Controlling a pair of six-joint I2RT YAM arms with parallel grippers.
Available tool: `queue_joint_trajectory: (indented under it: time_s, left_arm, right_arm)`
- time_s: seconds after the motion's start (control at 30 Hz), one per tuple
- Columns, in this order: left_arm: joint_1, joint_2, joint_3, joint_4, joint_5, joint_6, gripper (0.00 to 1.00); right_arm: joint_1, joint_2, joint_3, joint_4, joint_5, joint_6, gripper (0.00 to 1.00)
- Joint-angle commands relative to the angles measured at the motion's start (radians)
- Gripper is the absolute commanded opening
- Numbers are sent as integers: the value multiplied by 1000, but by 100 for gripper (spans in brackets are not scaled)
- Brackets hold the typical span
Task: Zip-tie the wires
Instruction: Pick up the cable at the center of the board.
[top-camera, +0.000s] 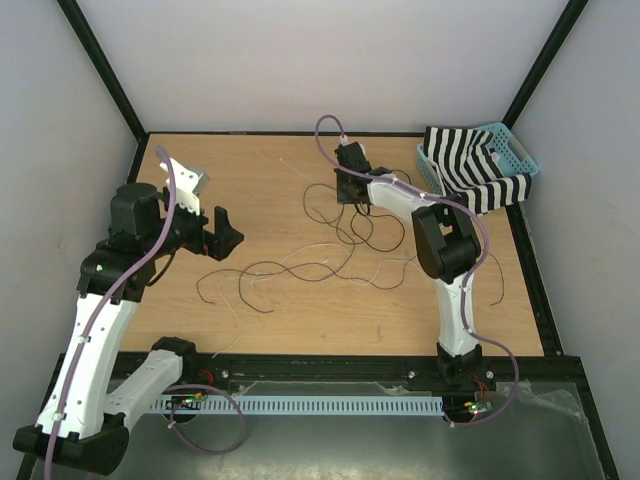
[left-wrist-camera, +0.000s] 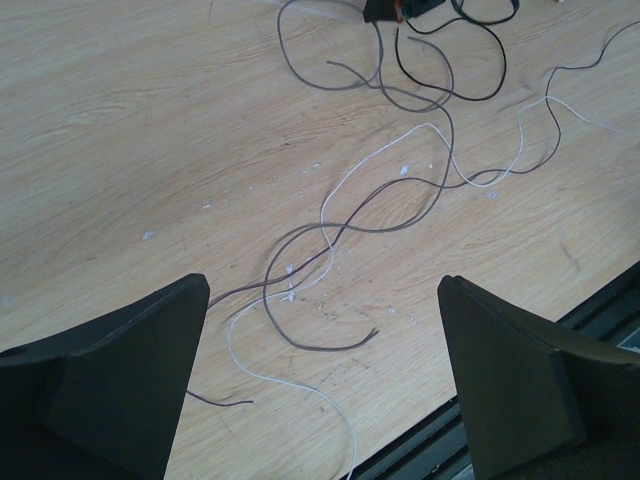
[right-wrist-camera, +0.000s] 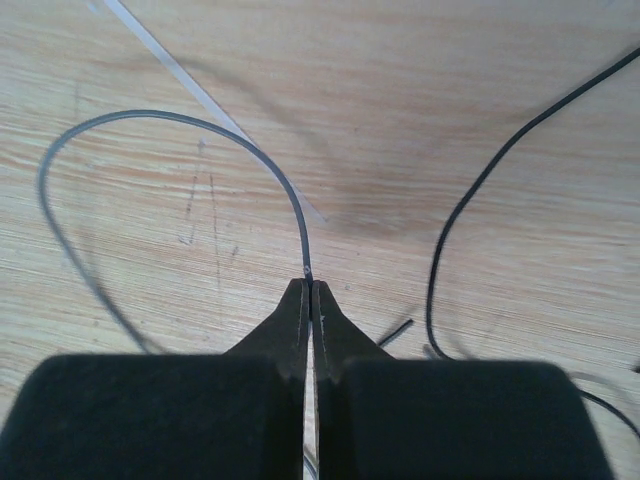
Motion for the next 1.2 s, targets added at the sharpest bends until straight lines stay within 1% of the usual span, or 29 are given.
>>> queue_joint_trajectory:
  time_s: [0.0, 0.23, 0.37, 0.47, 0.53, 0.63, 0.7, 0.77, 0.83, 1.0, 1.1, 1.17]
  left_arm:
    - [3, 37, 45, 34, 32, -6, 99]
    - [3, 136, 118, 73, 90, 2, 99]
    - [4, 203, 147, 152, 164, -28, 99]
    - [3, 252, 144, 270, 236, -80, 99]
    - [4, 268, 113, 404, 258, -129, 99]
    - [3, 306, 77, 617, 289, -237, 99]
    - [0, 351, 100, 677, 312, -262, 99]
    - [-3, 395, 142, 683, 321, -265, 99]
    - [-5, 421, 148, 690, 316, -270, 99]
    - [-6, 429, 84, 739, 296, -289, 99]
    - [-7, 414, 36, 745, 288, -283, 99]
    - [-7, 402, 4, 749, 286, -276, 99]
  right_arm:
    - [5, -125, 88, -61, 76, -63, 5]
    - [5, -221, 198, -157, 166, -158, 5]
    - [5, -273, 250, -191, 166, -183, 5]
    - [4, -317, 280, -206, 151, -182, 1]
    - [3, -336, 325, -205, 167, -185, 0]
    - [0, -334, 438, -205, 194, -217, 0]
    - [0, -332, 519, -206, 185, -233, 0]
    - [-2, -332, 592, -205, 178, -240, 0]
    - [-3, -329, 667, -203, 179, -250, 0]
    - [-8, -302, 852, -153, 194, -302, 0]
    - [-10, -301, 911, -107, 182, -319, 0]
    - [-9, -318, 920, -99, 147, -297, 0]
